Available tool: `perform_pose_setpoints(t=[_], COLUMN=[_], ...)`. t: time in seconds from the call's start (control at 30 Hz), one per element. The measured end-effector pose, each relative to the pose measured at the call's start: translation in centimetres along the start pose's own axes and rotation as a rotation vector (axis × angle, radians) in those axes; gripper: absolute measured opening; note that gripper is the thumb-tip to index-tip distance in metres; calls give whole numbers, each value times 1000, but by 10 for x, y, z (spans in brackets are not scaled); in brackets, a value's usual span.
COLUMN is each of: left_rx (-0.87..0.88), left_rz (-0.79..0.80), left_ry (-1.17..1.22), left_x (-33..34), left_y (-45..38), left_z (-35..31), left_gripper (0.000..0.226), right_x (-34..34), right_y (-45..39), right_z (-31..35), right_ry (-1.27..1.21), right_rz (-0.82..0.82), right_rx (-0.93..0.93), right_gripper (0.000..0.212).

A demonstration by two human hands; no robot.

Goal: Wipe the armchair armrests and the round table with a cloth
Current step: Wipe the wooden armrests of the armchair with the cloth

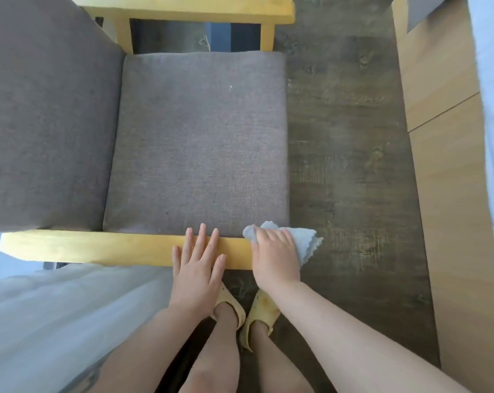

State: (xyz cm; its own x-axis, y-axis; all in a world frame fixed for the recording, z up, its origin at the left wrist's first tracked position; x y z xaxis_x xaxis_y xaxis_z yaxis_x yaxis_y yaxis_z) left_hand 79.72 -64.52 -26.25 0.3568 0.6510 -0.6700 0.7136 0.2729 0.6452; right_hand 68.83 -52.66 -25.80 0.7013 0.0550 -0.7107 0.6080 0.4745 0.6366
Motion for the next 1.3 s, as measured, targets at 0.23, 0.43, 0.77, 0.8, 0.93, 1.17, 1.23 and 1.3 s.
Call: perform_pose_setpoints(t=[0.23, 0.43, 0.77, 0.8, 0.93, 1.17, 1.23, 1.3], left_rx=[17, -10, -115, -127, -129, -94, -105, -131], left_rz=[-47, -36, 72, 116, 229, 99, 60, 28], left_ry=[3, -106, -86, -59, 154, 164, 190, 229], left_x=[-5, -14, -14, -13, -43, -122, -133, -141], left_y=[-13, -26, -31, -30, -29, -46, -57, -69], left_z=[8, 29, 10, 1, -44, -123, -145, -170], left_gripper=[64, 67, 73, 68, 54, 55, 55, 54], right_x=[-18, 45, 33, 27, -37, -183, -220, -252], right_y=[10, 24, 40, 38, 33, 51, 52, 38], right_z=[-37, 26, 3, 17, 23, -76, -101, -122], right_ry=[-69, -13, 31, -16, -301, -332, -367, -326], right_rz=[14, -130, -24, 42, 237, 129, 125, 115], right_rx=[111, -166, -34, -53, 53, 161, 187, 141], right_gripper=[35, 66, 56, 54, 45, 37, 34, 28])
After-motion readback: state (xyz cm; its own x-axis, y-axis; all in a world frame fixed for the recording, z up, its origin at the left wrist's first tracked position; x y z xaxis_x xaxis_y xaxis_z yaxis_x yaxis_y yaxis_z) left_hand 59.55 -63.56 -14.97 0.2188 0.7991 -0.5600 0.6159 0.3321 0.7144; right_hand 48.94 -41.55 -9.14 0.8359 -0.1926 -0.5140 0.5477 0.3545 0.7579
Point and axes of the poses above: each hand's wrist, its own y-axis away from the middle knuckle, its own x-axis out of the palm, z = x × y, the point moved 3 cm from there along -y, towards the middle knuckle, and after that the axes turned 13 degrees about z, right-handed, at the moved point
